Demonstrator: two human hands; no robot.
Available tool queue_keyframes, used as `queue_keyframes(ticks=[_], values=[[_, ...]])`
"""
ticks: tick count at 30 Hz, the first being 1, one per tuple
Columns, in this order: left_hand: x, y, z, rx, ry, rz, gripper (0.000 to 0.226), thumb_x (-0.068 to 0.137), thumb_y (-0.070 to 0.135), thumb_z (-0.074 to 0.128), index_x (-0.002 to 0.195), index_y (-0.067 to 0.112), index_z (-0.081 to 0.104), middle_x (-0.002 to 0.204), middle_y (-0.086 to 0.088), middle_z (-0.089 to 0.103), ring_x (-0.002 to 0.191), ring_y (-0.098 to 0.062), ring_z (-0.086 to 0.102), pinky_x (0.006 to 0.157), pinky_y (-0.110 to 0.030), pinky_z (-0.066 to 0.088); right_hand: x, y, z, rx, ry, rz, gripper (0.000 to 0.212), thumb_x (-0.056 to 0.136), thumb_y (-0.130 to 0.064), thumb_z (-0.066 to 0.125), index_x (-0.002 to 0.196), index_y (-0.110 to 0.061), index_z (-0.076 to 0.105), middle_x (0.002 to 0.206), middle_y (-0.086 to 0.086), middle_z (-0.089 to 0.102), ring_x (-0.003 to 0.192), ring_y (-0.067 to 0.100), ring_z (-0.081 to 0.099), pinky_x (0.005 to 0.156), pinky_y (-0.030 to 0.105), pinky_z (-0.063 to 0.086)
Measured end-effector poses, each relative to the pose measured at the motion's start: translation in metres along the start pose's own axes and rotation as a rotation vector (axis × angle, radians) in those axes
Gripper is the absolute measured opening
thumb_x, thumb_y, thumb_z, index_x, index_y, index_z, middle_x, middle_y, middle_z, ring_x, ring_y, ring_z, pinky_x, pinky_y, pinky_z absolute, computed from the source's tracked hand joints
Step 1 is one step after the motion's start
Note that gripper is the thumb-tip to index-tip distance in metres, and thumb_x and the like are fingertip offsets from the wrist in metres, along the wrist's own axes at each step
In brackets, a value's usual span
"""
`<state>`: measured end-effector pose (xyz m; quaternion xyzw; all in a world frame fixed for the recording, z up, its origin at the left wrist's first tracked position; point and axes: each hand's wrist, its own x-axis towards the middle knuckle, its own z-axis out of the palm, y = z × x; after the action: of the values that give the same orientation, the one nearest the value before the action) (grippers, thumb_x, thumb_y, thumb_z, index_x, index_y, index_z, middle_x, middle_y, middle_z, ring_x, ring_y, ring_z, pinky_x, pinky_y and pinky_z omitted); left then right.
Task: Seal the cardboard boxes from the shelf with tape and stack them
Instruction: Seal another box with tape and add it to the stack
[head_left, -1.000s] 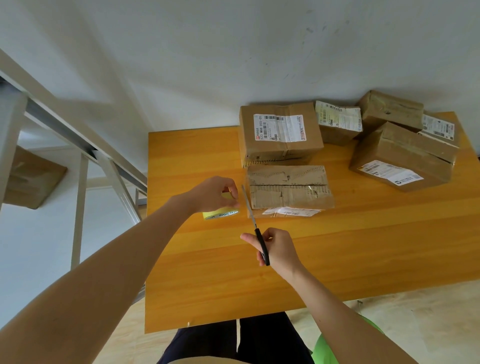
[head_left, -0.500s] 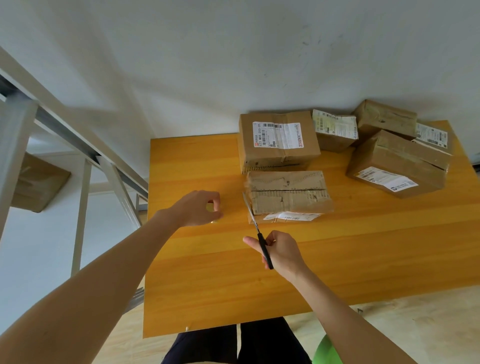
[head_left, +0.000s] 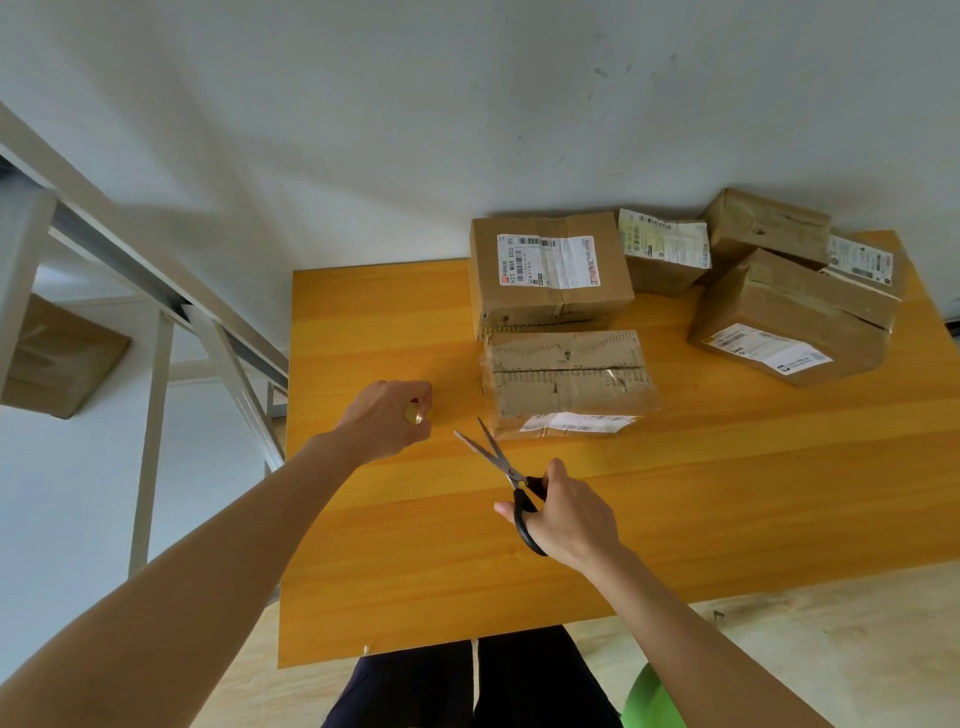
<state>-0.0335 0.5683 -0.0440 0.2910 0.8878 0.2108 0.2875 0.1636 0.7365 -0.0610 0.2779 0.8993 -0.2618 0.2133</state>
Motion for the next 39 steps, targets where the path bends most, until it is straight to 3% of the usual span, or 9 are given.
queue_keyframes(ticks=[6,9,13,20,22,27,29,35,39], values=[[-0.003,0.001,0.011,-0.011,0.166,0.066,0.017,0.086,0.017,0.068,0.077,0.018,0.053,0.076,0.005,0.060,0.049,-0.012,0.044,0.046,-0.023,0.030,0.006,0.010,0.012,-0.228,0.083,-0.053,0.050,0.089,-0.050,0.058,0.118,-0.012,0.042,0.113,0.001,0.054,0.108,0.021,0.052,0.087,0.030,0.041],[-0.003,0.003,0.014,-0.048,0.197,0.065,0.016,0.086,0.023,0.069,0.084,0.015,0.056,0.092,0.012,0.061,0.048,-0.008,0.043,0.046,-0.025,0.030,0.011,0.013,0.017,-0.225,0.069,-0.079,0.049,0.091,-0.043,0.059,0.122,-0.011,0.039,0.121,0.003,0.048,0.115,0.021,0.047,0.092,0.030,0.039],[-0.005,0.005,0.017,-0.106,0.154,0.035,0.012,0.085,0.017,0.069,0.084,0.025,0.059,0.080,0.006,0.061,0.051,-0.014,0.047,0.049,-0.022,0.033,0.013,0.013,0.017,-0.190,0.091,-0.129,0.041,0.094,-0.033,0.058,0.125,-0.012,0.041,0.124,0.002,0.048,0.117,0.020,0.046,0.090,0.028,0.044],[-0.007,0.012,0.012,-0.389,0.038,-0.037,0.023,0.077,0.006,0.075,0.069,0.026,0.067,0.068,0.010,0.060,0.060,0.001,0.051,0.062,-0.018,0.041,0.011,0.014,0.013,-0.191,0.061,-0.157,0.031,0.102,-0.032,0.043,0.122,-0.012,0.055,0.120,0.001,0.050,0.102,0.016,0.056,0.069,0.024,0.048],[-0.008,0.014,0.011,-0.415,0.004,-0.047,0.020,0.076,0.006,0.076,0.069,0.023,0.068,0.067,0.001,0.059,0.059,-0.008,0.049,0.061,-0.024,0.039,0.010,0.007,0.010,-0.159,0.100,-0.192,0.032,0.103,-0.035,0.041,0.117,-0.013,0.059,0.114,0.000,0.055,0.097,0.016,0.057,0.066,0.024,0.046],[-0.013,0.017,0.003,-0.473,-0.058,-0.043,0.009,0.076,0.005,0.077,0.074,0.012,0.073,0.071,-0.019,0.064,0.066,-0.018,0.048,0.066,-0.031,0.039,0.012,-0.044,-0.001,0.531,0.043,-0.178,0.041,0.102,-0.041,0.043,0.119,-0.009,0.063,0.115,0.004,0.068,0.103,0.014,0.063,0.085,0.025,0.050],[-0.015,0.019,-0.001,-0.482,-0.044,-0.034,0.007,0.075,0.005,0.079,0.076,0.011,0.074,0.079,-0.025,0.067,0.069,-0.019,0.051,0.068,-0.033,0.041,0.014,-0.063,-0.005,0.729,0.043,-0.078,0.045,0.101,-0.042,0.044,0.120,-0.005,0.062,0.116,0.009,0.067,0.106,0.019,0.063,0.091,0.038,0.052],[-0.022,0.017,-0.010,-0.462,-0.024,-0.032,0.014,0.073,0.010,0.081,0.070,0.023,0.076,0.070,-0.007,0.070,0.064,-0.018,0.053,0.062,-0.032,0.041,0.014,-0.078,0.000,0.847,0.195,-0.040,0.027,0.097,-0.029,0.059,0.108,-0.007,0.069,0.101,0.003,0.069,0.095,0.016,0.065,0.083,0.044,0.056],[-0.025,0.016,-0.010,-0.477,-0.025,-0.037,0.017,0.073,0.011,0.082,0.069,0.027,0.076,0.071,-0.009,0.071,0.064,-0.020,0.053,0.062,-0.035,0.041,0.012,-0.084,0.005,0.860,0.235,-0.048,0.014,0.094,-0.015,0.063,0.098,-0.004,0.071,0.093,0.008,0.071,0.088,0.020,0.067,0.079,0.044,0.057]])
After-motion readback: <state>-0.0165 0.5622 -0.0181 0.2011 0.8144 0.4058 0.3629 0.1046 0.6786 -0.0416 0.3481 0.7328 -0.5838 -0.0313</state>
